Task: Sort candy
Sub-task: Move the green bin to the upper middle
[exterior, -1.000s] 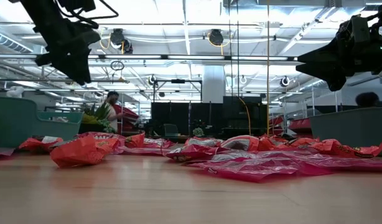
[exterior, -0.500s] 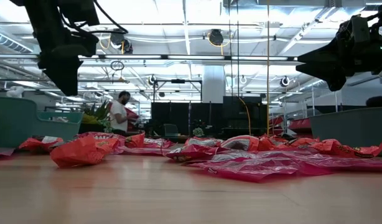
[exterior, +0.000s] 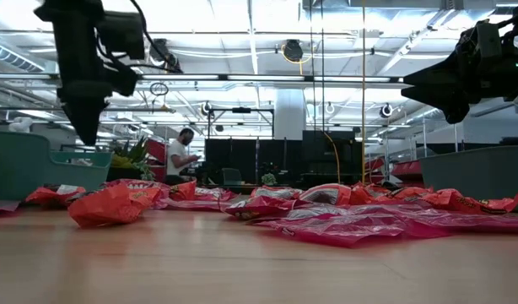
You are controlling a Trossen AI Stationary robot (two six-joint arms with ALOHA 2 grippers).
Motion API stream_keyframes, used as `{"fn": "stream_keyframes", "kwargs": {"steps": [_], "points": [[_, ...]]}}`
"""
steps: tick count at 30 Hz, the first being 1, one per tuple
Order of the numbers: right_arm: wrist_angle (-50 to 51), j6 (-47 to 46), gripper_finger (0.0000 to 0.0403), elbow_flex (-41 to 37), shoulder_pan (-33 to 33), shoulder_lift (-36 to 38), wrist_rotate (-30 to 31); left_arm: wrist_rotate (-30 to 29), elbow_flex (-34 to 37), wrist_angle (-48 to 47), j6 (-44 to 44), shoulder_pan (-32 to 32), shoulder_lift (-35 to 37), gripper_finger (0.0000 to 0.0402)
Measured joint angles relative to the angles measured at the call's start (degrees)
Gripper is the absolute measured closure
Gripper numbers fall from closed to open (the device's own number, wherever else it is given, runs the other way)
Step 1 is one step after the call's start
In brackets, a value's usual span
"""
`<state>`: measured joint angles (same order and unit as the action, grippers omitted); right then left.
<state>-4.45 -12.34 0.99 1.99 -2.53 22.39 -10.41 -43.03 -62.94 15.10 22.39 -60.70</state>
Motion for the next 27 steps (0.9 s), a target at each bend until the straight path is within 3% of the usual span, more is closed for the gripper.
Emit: {"fn": "stream_keyframes", "kwargs": {"steps": [10, 14, 21, 27], "points": [[0.0, 0.0, 0.0234, 0.0, 0.0, 0.0, 0.0, -2.7, 0.0, 0.0, -2.4, 1.1, -8.0, 0.0186], [0.0, 0.0, 0.0234, 0.0, 0.0, 0.0, 0.0, -2.7, 0.0, 0.0, -2.4, 1.1, -9.7, 0.0243], [0.0, 0.0, 0.0234, 0.0, 0.0, 0.0, 0.0, -1.4, 0.0, -0.8, -0.3, 1.1, -10.1, 0.0387], [0.0, 0.0, 0.0234, 0.0, 0.0, 0.0, 0.0, -0.1, 0.0, -3.1, 2.1, 1.0, -10.1, 0.0396]]}}
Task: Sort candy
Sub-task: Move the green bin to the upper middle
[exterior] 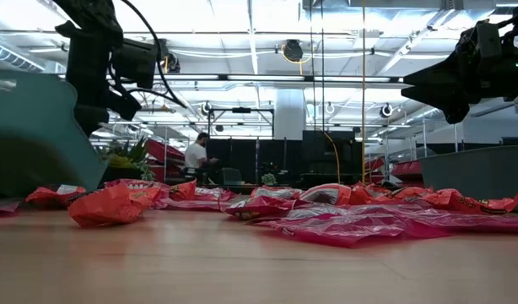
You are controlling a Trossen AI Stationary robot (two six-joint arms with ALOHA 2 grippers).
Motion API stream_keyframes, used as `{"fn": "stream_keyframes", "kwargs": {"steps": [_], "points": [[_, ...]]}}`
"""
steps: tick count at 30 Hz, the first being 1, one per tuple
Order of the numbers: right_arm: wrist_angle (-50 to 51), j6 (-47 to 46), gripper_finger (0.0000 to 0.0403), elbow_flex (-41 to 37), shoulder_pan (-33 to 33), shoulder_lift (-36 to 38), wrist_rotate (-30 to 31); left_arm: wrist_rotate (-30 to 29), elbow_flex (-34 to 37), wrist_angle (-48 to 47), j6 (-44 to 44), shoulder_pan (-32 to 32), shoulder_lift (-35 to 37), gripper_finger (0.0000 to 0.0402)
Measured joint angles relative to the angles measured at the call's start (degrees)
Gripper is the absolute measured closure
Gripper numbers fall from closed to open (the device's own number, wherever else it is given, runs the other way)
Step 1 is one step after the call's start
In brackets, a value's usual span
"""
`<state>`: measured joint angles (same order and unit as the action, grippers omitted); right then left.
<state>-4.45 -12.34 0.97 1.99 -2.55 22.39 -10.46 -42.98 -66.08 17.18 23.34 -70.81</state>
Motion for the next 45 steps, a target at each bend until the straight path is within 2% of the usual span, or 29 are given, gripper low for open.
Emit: {"fn": "stream_keyframes", "kwargs": {"steps": [9, 15, 22, 28, 32, 35, 38, 41, 45], "points": [[0.0, 0.0, 0.0234, 0.0, 0.0, 0.0, 0.0, 3.6, 0.0, -0.9, 0.6, 0.0, 0.2, 0.0372], [0.0, 0.0, 0.0234, 0.0, 0.0, 0.0, 0.0, 9.0, 0.0, 0.7, 0.5, 0.0, 0.2, 0.0353], [0.0, 0.0, 0.0234, 0.0, 0.0, 0.0, 0.0, 13.4, 0.0, 3.3, 0.0, 0.0, 0.3, 0.0300], [0.0, 0.0, 0.0234, 0.0, 0.0, 0.0, 0.0, 14.3, -0.2, 2.9, -0.9, 0.0, 1.6, 0.0249], [0.0, 0.0, 0.0234, 0.0, 0.0, 0.0, 0.0, 17.2, -3.2, 2.2, -2.9, 0.0, 3.1, 0.0231], [0.0, 0.0, 0.0234, 0.0, 0.0, 0.0, 0.0, 17.2, -6.9, 2.1, -4.4, 0.0, 4.7, 0.0228], [0.0, 0.0, 0.0234, 0.0, 0.0, 0.0, 0.0, 13.7, -9.9, 2.2, -6.7, 0.0, 6.3, 0.0228], [0.0, 0.0, 0.0234, 0.0, 0.0, 0.0, 0.0, 8.9, -10.4, 1.8, -9.8, 0.1, 6.7, 0.0228], [0.0, 0.0, 0.0234, 0.0, 0.0, 0.0, 0.0, 8.2, -10.3, -1.1, -13.8, 1.4, 5.0, 0.0228]]}}
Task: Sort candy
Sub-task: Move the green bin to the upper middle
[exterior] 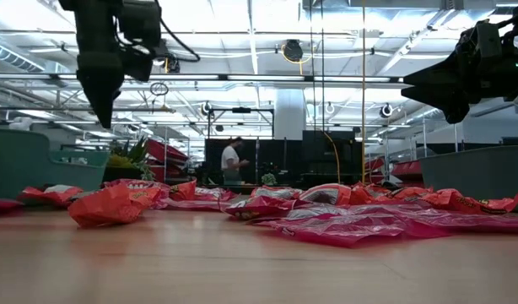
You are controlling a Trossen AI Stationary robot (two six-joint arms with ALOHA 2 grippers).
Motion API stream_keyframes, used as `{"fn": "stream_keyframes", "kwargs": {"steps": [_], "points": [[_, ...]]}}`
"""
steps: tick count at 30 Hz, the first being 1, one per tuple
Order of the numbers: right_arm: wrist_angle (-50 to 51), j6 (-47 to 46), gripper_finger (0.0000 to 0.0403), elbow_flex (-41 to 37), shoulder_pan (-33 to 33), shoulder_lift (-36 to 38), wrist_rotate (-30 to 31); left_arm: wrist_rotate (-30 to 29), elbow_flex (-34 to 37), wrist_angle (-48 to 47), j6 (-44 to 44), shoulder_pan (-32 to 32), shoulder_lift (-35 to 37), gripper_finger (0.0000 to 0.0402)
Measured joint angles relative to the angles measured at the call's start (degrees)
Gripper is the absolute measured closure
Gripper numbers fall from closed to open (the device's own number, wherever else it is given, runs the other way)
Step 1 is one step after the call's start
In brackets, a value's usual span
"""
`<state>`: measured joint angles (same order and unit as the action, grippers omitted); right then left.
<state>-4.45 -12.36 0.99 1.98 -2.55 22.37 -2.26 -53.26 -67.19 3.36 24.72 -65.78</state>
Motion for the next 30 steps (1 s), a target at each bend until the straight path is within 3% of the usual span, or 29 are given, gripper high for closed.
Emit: {"fn": "stream_keyframes", "kwargs": {"steps": [16, 25, 28, 30], "points": [[0.0, 0.0, 0.0234, 0.0, 0.0, 0.0, 0.0, 0.4, 5.1, 0.4, -6.9, 4.8, -5.1, 0.0228], [0.0, 0.0, 0.0234, 0.0, 0.0, 0.0, 0.0, -2.7, 8.2, 0.7, -6.7, 6.1, -8.3, 0.0231], [0.0, 0.0, 0.0234, 0.0, 0.0, 0.0, 0.0, -7.0, 8.2, 0.6, -5.1, 6.1, -9.3, 0.0258], [0.0, 0.0, 0.0234, 0.0, 0.0, 0.0, 0.0, -8.0, 8.2, 0.6, -4.5, 6.1, -9.3, 0.0301]]}}
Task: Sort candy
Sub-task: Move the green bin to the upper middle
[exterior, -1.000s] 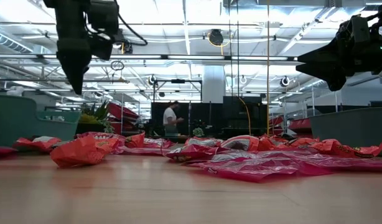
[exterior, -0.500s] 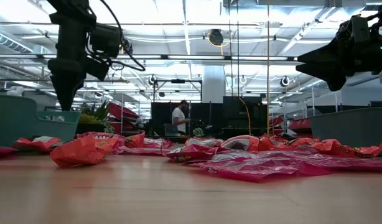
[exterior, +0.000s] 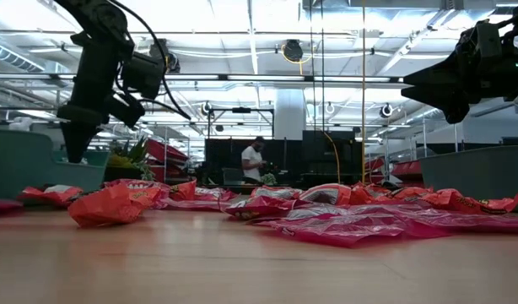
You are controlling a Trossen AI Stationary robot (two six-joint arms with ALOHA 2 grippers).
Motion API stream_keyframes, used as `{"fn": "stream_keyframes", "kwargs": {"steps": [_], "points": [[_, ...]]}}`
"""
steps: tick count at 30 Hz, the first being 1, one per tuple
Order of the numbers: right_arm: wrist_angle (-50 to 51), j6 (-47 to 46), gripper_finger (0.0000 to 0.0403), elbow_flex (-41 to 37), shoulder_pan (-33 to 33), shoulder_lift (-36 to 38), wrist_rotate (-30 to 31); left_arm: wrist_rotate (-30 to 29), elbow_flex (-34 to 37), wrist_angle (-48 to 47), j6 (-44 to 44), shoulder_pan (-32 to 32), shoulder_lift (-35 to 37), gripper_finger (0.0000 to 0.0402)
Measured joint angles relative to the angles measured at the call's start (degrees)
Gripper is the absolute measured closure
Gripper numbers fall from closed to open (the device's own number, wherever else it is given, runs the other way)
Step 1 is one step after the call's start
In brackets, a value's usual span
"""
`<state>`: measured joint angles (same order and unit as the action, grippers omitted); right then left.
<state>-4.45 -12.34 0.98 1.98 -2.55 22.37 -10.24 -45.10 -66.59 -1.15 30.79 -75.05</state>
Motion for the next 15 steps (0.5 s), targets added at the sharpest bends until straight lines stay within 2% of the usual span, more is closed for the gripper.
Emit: {"fn": "stream_keyframes", "kwargs": {"steps": [2, 4, 7, 15], "points": [[0.0, 0.0, 0.0234, 0.0, 0.0, 0.0, 0.0, 0.0, 0.0, -0.2, -0.3, -0.1, 0.0, 0.0357], [0.0, 0.0, 0.0234, 0.0, 0.0, 0.0, 0.0, 0.5, -0.1, -0.6, -0.3, 0.0, 0.0, 0.0385], [0.0, 0.0, 0.0234, 0.0, 0.0, 0.0, 0.0, 0.8, -1.2, -1.7, 1.2, 0.0, 0.0, 0.0391], [0.0, 0.0, 0.0234, 0.0, 0.0, 0.0, 0.0, 1.2, -12.4, -18.8, 7.6, -1.0, 0.3, 0.0393]]}}
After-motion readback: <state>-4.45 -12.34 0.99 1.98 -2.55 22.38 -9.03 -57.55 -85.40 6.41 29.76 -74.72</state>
